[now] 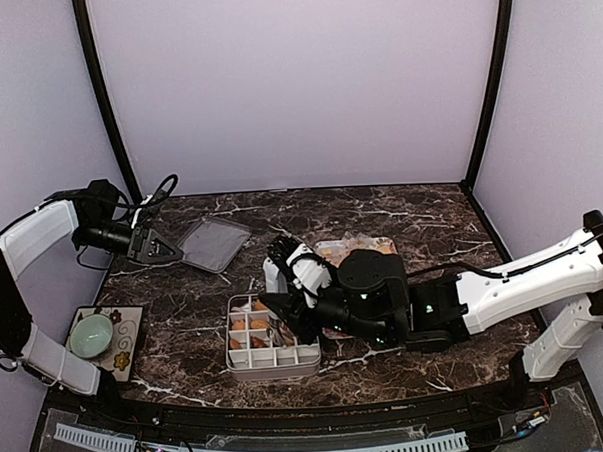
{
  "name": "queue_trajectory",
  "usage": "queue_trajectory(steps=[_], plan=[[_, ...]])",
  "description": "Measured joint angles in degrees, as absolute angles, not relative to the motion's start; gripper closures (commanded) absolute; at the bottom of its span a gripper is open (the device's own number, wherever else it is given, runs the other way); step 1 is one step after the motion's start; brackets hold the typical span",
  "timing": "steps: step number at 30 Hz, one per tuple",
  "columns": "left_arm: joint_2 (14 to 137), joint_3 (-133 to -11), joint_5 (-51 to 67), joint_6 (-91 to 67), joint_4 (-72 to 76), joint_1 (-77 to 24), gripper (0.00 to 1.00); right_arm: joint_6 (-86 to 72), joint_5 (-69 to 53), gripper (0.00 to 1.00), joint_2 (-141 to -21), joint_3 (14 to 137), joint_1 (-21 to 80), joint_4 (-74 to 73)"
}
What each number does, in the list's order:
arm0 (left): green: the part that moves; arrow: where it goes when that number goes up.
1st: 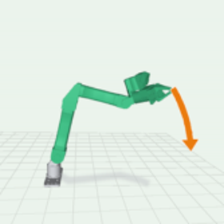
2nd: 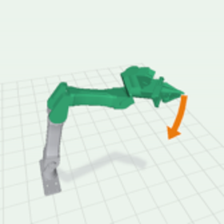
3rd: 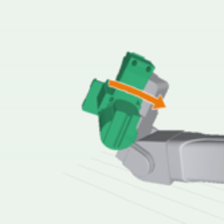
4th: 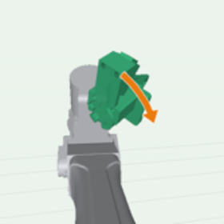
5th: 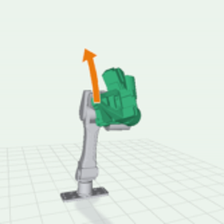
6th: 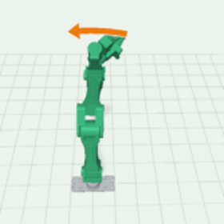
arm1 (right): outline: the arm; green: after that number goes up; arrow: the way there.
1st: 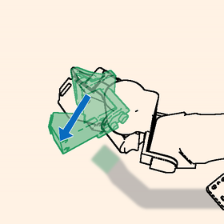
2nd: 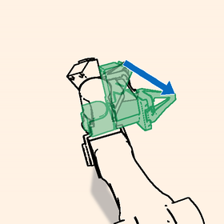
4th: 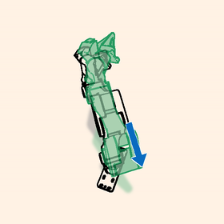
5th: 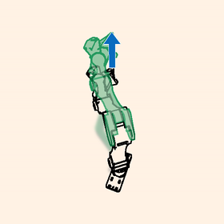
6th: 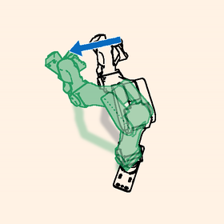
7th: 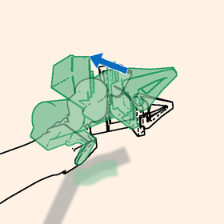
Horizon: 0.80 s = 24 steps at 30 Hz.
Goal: Pack the cookies
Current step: Adjust the fake cookies in the empty pocket of the box.
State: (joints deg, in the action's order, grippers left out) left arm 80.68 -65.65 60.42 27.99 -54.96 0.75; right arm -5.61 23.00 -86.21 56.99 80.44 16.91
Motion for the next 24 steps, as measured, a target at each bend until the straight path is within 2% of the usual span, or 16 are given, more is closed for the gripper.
queue_trajectory(steps=[8,14,24], plan=[[80.68,-65.65,60.38,28.03,-54.98,0.75,0.45,-3.18,22.37,0.69,-90.78,58.67,80.01,16.62],[80.68,-65.65,60.36,28.03,-54.98,0.75,0.45,-0.99,23.18,0.78,-92.55,59.66,80.01,16.34],[81.01,-65.65,60.36,28.05,-54.98,0.75,0.45,-0.12,23.62,0.78,-93.12,60.45,79.83,16.19]])
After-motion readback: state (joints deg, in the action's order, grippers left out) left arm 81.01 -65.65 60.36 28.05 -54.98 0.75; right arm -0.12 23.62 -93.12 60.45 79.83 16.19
